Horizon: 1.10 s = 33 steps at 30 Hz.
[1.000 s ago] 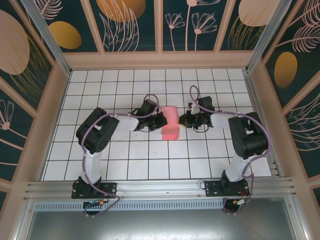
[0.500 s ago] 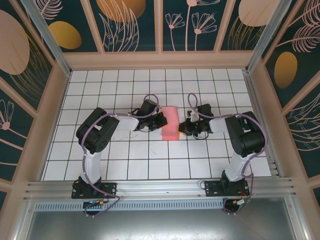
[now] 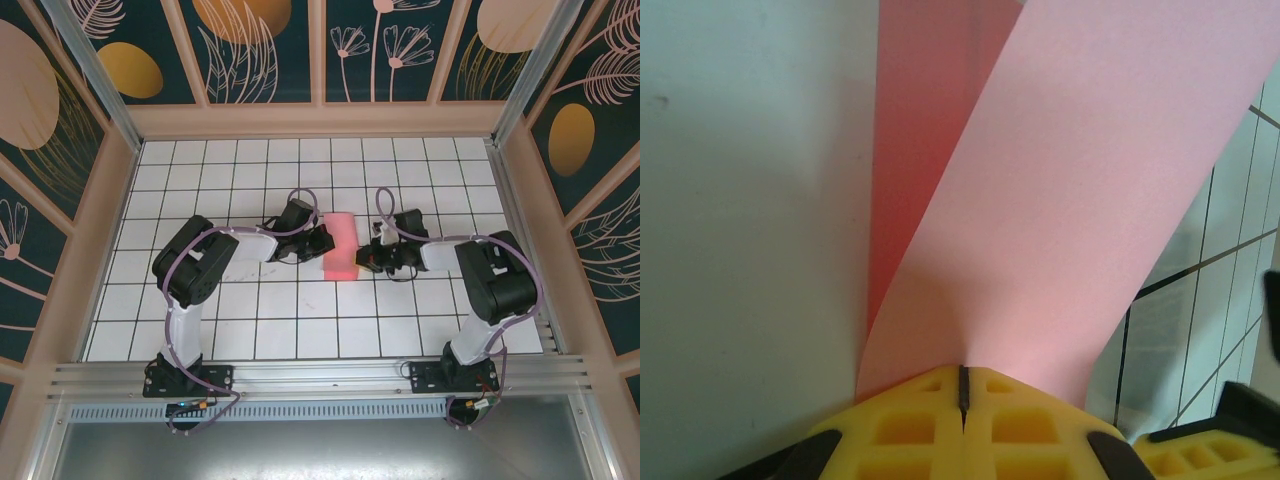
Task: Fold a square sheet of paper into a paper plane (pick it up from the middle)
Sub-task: Fold the square sheet of paper in half at the center of the table.
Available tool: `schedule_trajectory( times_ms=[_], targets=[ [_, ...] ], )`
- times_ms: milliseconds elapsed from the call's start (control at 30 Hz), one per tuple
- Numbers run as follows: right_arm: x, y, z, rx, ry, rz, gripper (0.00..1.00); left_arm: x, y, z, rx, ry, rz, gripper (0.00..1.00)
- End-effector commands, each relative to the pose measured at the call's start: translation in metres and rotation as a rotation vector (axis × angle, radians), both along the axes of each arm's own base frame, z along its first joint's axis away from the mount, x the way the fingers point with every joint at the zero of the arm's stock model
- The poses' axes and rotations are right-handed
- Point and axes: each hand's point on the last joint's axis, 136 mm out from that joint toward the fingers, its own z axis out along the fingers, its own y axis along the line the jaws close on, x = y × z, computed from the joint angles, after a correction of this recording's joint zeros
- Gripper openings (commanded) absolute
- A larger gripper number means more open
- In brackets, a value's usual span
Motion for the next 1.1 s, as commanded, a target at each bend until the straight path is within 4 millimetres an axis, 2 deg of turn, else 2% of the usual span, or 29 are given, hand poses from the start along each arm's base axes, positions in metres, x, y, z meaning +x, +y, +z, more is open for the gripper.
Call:
schedule_trajectory(
  times_ms=[0,67,133,333,400,467,700,800,933,1067],
  targets=[
    [-0.015,-0.002,-0.021,-0.032,0.055,0.005,0.0,-0.024,0.017,-0.044,0.105,0.102,-0.019,0.0],
    [-0.015,-0.005,-0.025,-0.054,0.062,-0.005,0.0,-0.024,0.017,-0.045,0.106,0.104,-0.019,0.0],
    [-0.014,-0.004,-0.021,-0.052,0.052,-0.005,0.0,-0.024,0.017,-0.045,0.108,0.105,-0.019,0.0],
    [-0.007,0.012,0.015,0.022,-0.029,0.038,0.0,-0.025,0.017,-0.045,0.109,0.106,-0.026,0.0],
    [-0.008,0.014,0.015,0.031,-0.026,0.041,0.0,-0.025,0.017,-0.045,0.107,0.106,-0.027,0.0],
    [-0.011,0.013,0.009,0.024,-0.014,0.046,0.0,-0.025,0.017,-0.046,0.109,0.107,-0.03,0.0],
    [-0.033,0.0,-0.032,-0.114,0.068,0.024,0.0,-0.026,0.017,-0.046,0.113,0.103,-0.038,0.0],
    [-0.035,-0.003,-0.037,-0.143,0.073,0.012,0.0,-0.027,0.017,-0.047,0.117,0.102,-0.045,0.0],
    [-0.026,-0.001,-0.018,-0.129,0.015,0.005,0.0,-0.028,0.017,-0.047,0.118,0.103,-0.054,0.0],
    [-0.022,0.012,0.01,-0.031,-0.03,0.033,0.0,-0.029,0.018,-0.049,0.121,0.105,-0.057,0.0]
  ],
)
